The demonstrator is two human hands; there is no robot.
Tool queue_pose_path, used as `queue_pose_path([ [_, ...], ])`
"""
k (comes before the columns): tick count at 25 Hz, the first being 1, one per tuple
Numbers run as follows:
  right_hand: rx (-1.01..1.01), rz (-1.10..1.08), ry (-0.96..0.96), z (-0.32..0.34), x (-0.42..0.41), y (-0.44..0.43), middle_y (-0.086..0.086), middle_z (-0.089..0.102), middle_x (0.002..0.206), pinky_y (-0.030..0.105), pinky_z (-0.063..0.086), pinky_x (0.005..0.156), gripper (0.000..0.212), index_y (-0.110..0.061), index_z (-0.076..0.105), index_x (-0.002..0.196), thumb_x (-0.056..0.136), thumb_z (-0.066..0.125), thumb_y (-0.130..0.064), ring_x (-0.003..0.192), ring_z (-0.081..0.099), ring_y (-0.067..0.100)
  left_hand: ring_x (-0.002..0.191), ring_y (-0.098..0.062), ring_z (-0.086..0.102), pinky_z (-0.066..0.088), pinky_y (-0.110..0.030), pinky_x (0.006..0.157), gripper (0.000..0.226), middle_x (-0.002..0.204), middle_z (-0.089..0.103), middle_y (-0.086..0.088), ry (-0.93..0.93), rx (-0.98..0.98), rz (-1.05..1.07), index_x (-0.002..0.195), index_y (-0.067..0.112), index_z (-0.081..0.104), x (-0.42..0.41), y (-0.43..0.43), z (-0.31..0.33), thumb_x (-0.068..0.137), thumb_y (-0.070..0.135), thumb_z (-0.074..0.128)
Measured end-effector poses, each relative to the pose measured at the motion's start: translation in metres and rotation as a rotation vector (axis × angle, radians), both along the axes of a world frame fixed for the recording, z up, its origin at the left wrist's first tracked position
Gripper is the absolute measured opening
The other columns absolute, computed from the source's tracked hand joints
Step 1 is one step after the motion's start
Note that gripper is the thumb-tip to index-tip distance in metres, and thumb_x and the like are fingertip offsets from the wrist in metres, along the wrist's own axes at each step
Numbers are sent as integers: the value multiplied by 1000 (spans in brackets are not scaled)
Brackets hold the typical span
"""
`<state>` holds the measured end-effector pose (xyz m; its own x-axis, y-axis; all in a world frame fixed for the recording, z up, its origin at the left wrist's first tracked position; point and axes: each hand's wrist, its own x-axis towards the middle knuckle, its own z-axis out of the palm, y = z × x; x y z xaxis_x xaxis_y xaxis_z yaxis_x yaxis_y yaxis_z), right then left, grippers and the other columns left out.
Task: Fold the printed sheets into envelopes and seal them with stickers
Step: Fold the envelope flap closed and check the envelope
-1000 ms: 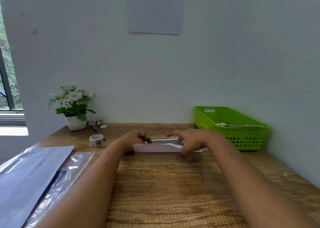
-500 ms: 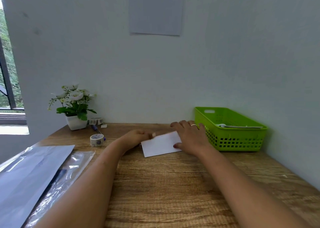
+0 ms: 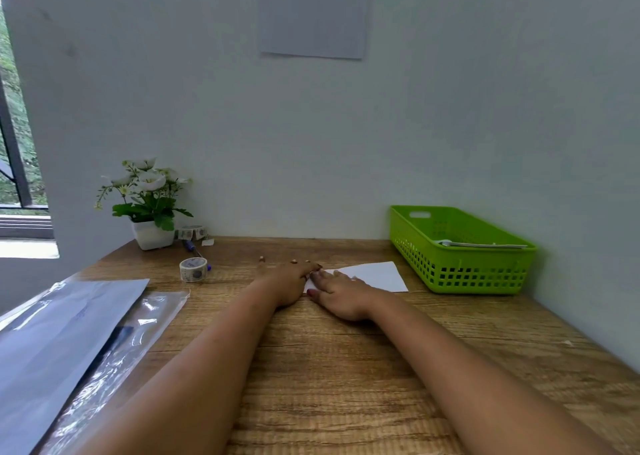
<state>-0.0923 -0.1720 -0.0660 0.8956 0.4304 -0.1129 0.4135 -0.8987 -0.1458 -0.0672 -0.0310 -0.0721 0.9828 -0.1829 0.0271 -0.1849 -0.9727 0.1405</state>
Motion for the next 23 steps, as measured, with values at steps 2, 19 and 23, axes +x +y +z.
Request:
queue_pose_path([
  [2, 9, -125, 32, 1, 8, -13, -1, 1, 161, 45, 5, 119, 60, -21, 6, 152, 100, 14, -50, 148, 0, 28, 147, -19, 14, -12, -65, 108, 45, 158, 21, 4, 51, 62, 40, 148, 40, 19, -3, -3, 4, 104, 33, 15],
  [19, 18, -426, 49, 34, 6, -50, 9, 56, 131, 27, 40, 81, 83, -3, 53, 127, 72, 66, -64, 109, 54, 23, 131, -24, 37, 21, -53, 112, 44, 137, 44, 0, -412, 277, 105, 136, 26, 43, -12, -15, 2, 93, 17, 45],
  [23, 292, -454, 127, 40, 2, -57, 13, 60, 124, 29, 48, 79, 62, 1, 56, 122, 75, 78, -34, 103, 59, 24, 131, -22, 35, 23, -50, 113, 48, 139, 40, 0, -522, 282, 87, 137, 25, 40, -12, -15, 1, 91, 20, 52],
])
